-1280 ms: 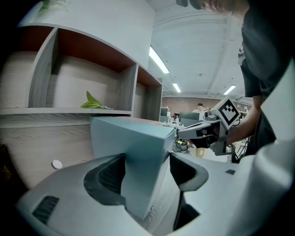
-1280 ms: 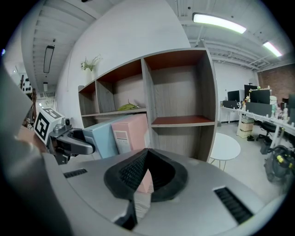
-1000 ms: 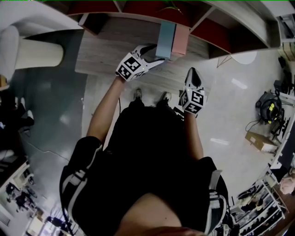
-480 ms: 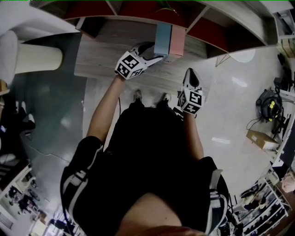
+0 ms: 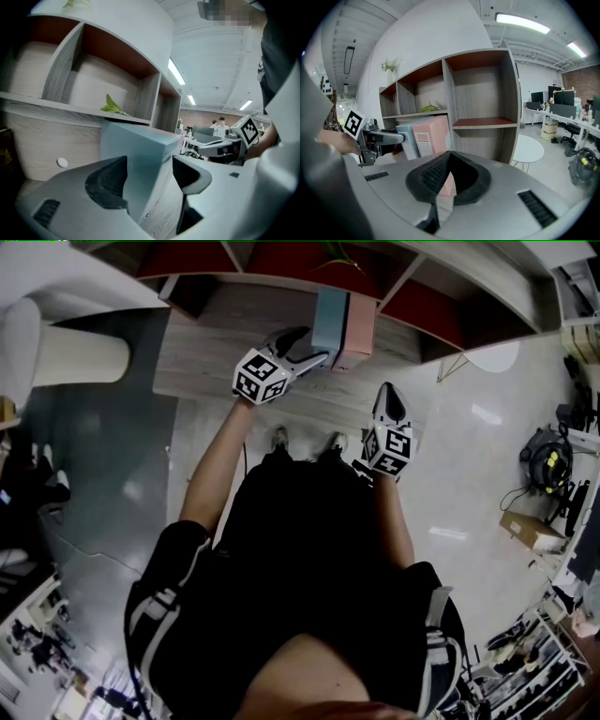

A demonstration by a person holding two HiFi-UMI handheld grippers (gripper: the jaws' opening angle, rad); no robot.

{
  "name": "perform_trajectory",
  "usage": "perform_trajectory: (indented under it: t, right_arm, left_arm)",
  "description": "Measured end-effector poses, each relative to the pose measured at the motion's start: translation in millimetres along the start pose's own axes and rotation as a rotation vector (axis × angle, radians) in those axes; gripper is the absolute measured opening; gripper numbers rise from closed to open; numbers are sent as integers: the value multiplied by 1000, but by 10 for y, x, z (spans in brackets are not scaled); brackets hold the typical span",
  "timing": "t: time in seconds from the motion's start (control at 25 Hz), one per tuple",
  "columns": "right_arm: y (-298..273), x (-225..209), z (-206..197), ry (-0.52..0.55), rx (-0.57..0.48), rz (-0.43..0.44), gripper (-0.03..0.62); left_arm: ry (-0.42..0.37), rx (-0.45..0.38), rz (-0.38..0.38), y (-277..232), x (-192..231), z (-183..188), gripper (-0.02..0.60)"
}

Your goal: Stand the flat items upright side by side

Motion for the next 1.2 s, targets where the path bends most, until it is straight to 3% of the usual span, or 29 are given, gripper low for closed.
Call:
perform_trajectory:
  t: [0.16, 0.2, 0.28, 0.4, 0.56, 0.76, 1.04, 1.2]
  right_arm:
    - [21, 25, 9, 1, 2, 8, 25]
    - [26, 38, 21, 3, 1, 12, 25]
    - [40, 67, 63, 6, -3, 21, 25]
    - [82, 120, 168, 2, -19, 41, 25]
    - [159, 216, 380, 10, -44, 74, 25]
    - [330, 358, 642, 21, -93, 115, 25]
    - [461, 487, 806, 31, -115, 157, 25]
    - [446, 477, 790, 34, -118, 149, 25]
  left_arm:
    - [18, -41, 88, 264, -17, 119, 305]
    - [22, -51, 115, 344, -38, 157, 263]
    - [49, -95, 167, 514, -105, 269, 107]
    - [74, -169, 226, 742, -275, 490, 63]
    - [28, -193, 300, 925, -517, 792, 46]
    - [19, -309, 395, 1146, -763, 1117, 46]
    - [66, -264, 427, 1154, -708, 1018, 46]
    - [43, -276, 431, 1167, -717, 1024, 46]
Point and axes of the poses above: the fingertips, and each gripper's own axes: y backward along the fingers, x to its left, z out of its top, the point moved 5 cm from there along y, backward along the fingers, and after that the axes turned 8 degrees about -y, right-handed, at the moved point
